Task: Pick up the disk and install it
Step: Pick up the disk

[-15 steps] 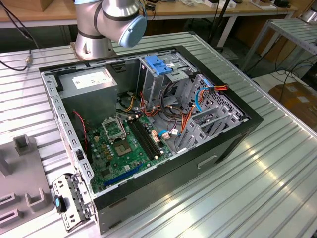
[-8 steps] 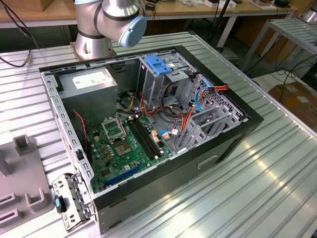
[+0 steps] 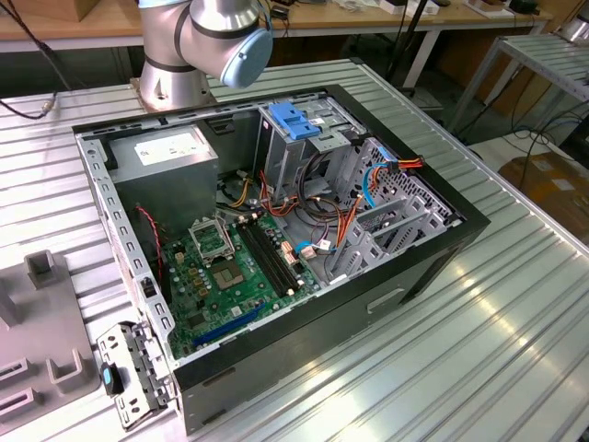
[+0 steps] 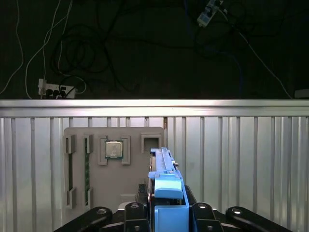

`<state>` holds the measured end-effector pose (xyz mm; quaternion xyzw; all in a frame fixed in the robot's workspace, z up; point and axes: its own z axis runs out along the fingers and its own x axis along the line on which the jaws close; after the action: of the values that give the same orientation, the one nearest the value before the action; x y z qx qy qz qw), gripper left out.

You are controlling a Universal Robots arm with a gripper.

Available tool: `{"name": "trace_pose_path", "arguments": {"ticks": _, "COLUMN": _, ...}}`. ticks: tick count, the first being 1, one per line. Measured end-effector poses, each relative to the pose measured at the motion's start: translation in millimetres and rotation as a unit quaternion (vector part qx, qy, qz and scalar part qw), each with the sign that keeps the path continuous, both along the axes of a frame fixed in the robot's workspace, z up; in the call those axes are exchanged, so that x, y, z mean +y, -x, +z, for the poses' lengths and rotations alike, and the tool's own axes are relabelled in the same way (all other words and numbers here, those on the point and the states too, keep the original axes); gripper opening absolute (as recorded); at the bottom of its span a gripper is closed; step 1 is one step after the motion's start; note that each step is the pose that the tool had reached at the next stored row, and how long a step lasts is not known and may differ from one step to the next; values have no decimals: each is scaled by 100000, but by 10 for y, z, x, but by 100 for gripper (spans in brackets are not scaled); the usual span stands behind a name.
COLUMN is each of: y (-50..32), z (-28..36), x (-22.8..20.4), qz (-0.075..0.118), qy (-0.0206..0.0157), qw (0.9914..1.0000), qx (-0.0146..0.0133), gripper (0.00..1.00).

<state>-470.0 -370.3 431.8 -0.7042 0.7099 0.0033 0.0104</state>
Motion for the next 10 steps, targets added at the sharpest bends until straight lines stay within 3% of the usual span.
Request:
{"name": "trace_pose_path", "arguments": {"ticks": 7, "y": 1, "z": 239, "x": 0, "qz": -1, "qy": -161, "qw": 100000, "qx": 0, "gripper": 37}}
{"name": "trace_pose_path", "arguments": {"ticks": 10, "y": -1, "z": 269, "x": 0, "qz": 4, "qy": -72, "qw": 100000, "qx": -1, "gripper": 37}}
